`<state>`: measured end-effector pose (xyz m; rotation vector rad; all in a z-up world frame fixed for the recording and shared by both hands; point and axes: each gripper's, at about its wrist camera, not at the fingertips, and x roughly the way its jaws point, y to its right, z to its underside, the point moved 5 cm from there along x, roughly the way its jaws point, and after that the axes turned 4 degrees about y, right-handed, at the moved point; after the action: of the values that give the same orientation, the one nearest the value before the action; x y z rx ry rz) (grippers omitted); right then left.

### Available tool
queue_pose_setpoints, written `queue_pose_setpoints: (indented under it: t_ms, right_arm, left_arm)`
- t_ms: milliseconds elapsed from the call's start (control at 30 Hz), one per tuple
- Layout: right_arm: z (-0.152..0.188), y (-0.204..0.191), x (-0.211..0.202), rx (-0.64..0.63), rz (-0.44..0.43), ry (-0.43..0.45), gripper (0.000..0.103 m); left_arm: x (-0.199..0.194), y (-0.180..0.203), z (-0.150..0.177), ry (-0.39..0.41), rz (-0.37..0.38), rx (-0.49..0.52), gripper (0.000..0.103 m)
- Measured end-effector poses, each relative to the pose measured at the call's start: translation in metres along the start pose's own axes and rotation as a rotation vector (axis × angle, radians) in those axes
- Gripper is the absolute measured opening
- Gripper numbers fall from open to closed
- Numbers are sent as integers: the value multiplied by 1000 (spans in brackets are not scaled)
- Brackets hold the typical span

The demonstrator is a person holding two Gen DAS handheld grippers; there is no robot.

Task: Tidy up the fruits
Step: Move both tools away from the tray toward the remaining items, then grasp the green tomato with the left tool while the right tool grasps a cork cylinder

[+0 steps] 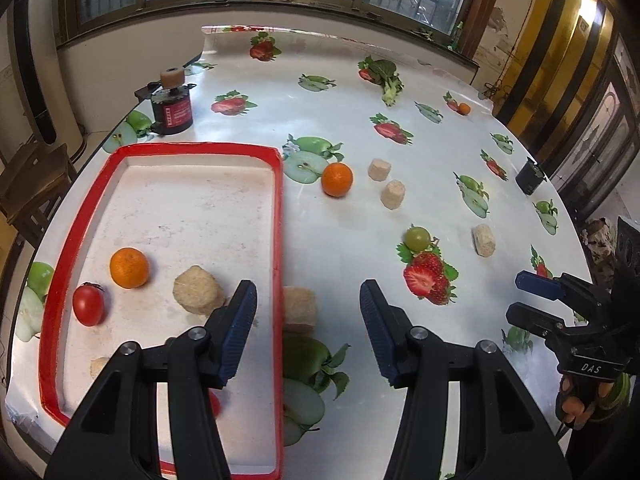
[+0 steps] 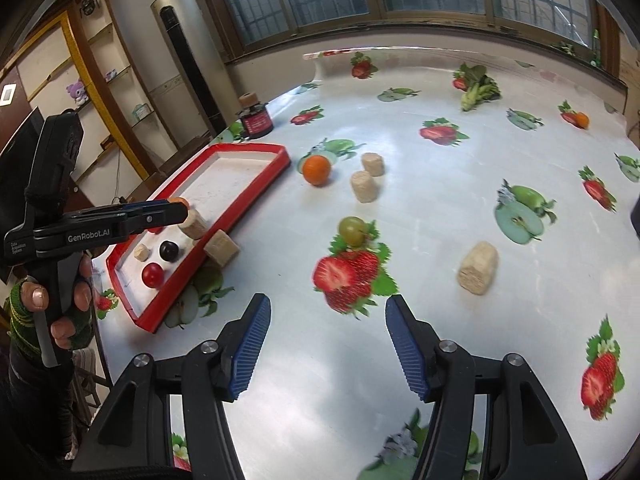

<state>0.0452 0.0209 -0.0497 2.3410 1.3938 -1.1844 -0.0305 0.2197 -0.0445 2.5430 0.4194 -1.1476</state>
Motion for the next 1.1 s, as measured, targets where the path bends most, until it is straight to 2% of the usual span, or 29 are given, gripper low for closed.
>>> queue_pose_setpoints:
  t_ms: [367,1100]
  right_arm:
    - [19,46,-19,83,68,7,62]
    - [9,61,-9,89,91,9,62]
  left_arm:
    - [13,46,10,-32,65,64,52]
    - [31,84,5,-54,111,104,52]
